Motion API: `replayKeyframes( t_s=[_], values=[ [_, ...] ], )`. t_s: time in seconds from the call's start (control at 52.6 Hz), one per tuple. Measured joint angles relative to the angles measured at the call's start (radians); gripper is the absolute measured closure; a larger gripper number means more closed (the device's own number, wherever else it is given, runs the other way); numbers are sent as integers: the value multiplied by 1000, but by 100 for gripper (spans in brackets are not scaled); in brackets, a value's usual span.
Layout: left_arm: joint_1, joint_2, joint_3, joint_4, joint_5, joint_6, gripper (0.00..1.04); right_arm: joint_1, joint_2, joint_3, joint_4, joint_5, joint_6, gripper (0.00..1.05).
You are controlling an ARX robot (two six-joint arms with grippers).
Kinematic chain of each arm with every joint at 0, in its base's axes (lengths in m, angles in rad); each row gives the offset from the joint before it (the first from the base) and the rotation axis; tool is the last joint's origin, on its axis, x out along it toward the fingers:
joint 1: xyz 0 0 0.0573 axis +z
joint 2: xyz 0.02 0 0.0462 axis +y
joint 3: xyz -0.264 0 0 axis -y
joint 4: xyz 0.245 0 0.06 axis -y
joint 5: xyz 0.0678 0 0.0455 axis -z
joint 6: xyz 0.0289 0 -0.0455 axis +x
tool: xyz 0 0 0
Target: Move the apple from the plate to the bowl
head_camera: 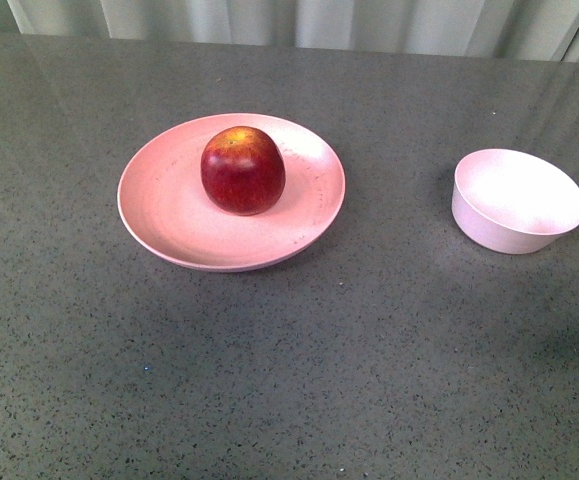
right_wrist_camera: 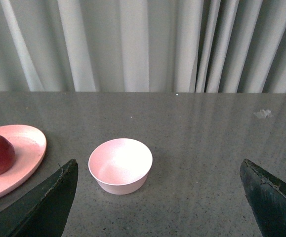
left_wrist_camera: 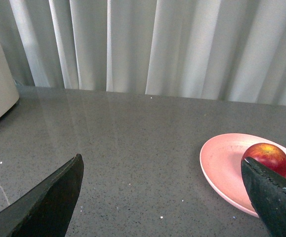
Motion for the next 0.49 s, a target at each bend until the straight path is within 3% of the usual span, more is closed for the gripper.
replayKeyframes(
  t_s=[0.494],
  values=[
    [0,0,0,0,0,0,9,0,0,0,0,0,0,9]
  ],
)
